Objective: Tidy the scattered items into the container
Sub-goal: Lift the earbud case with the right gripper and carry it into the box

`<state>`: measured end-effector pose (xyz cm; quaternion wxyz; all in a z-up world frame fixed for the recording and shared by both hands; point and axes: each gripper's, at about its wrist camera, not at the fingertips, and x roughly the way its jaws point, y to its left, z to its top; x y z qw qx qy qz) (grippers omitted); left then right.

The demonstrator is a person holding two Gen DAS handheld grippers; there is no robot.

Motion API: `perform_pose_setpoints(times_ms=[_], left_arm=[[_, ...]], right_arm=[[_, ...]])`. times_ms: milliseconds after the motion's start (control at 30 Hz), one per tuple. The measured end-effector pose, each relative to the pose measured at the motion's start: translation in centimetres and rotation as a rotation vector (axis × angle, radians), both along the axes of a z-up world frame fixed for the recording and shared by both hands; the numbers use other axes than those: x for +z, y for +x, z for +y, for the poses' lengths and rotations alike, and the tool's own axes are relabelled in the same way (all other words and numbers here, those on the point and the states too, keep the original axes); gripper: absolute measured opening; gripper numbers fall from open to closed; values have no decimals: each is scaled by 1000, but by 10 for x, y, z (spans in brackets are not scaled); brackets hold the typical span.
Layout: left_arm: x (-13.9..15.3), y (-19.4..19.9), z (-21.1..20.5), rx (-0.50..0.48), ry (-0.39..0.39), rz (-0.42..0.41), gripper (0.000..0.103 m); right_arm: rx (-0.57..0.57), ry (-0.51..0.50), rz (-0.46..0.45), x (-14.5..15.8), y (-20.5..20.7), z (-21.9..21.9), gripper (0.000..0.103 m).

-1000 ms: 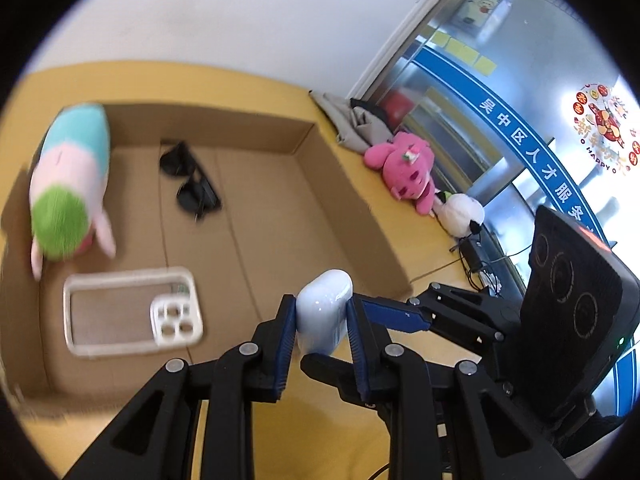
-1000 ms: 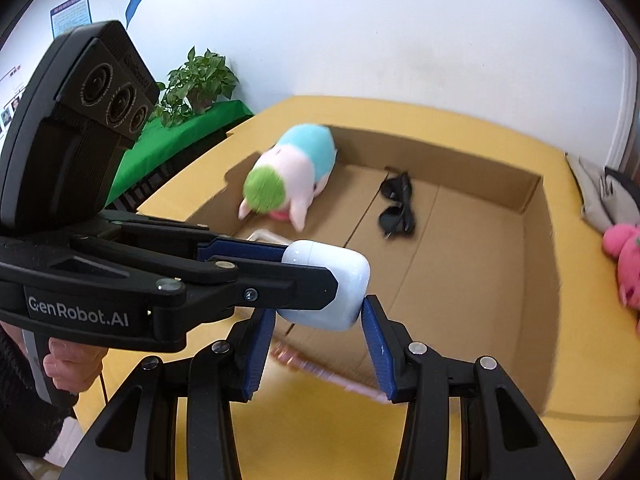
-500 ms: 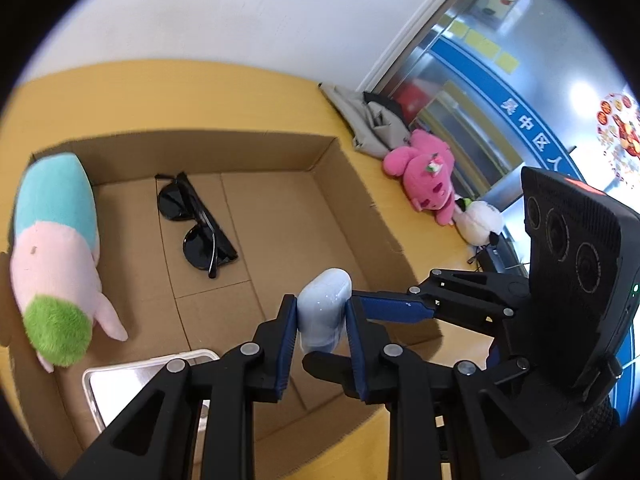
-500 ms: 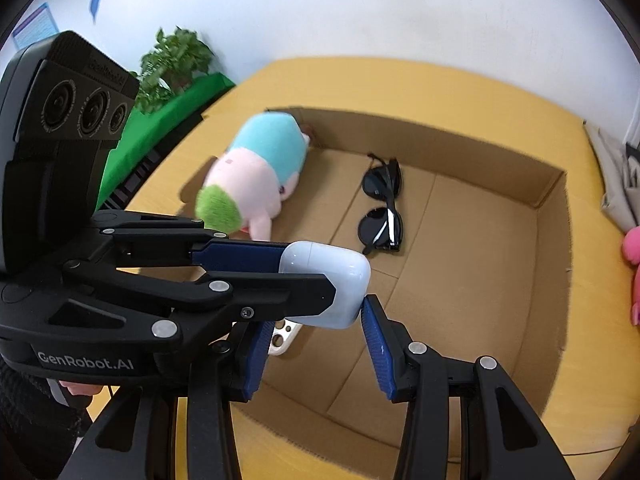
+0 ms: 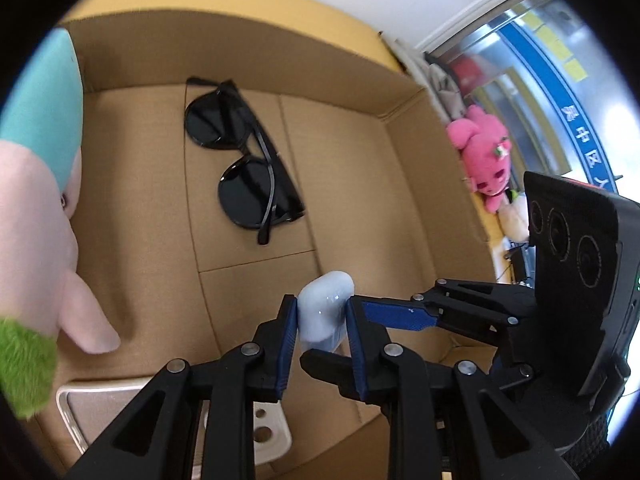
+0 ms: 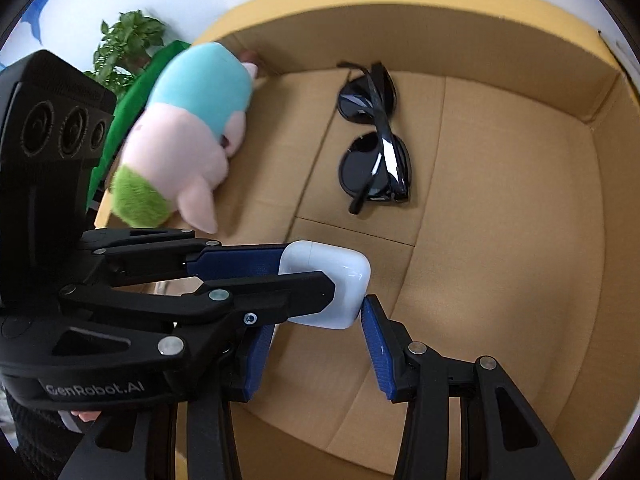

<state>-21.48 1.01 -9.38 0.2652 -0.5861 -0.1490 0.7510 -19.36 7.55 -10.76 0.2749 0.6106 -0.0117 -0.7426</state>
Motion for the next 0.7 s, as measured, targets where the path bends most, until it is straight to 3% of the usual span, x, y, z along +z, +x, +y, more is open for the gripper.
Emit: perform_pose_setpoints(times_ms=[300,700], left_arm=[[-22,-13,7,-13,-51,-66,24],[-20,-14,3,-2,-79,-50,25]], right_arm=[[-13,29,-48,-24,-9,-4,48],[-12,22,-35,-23,-8,-8,48]])
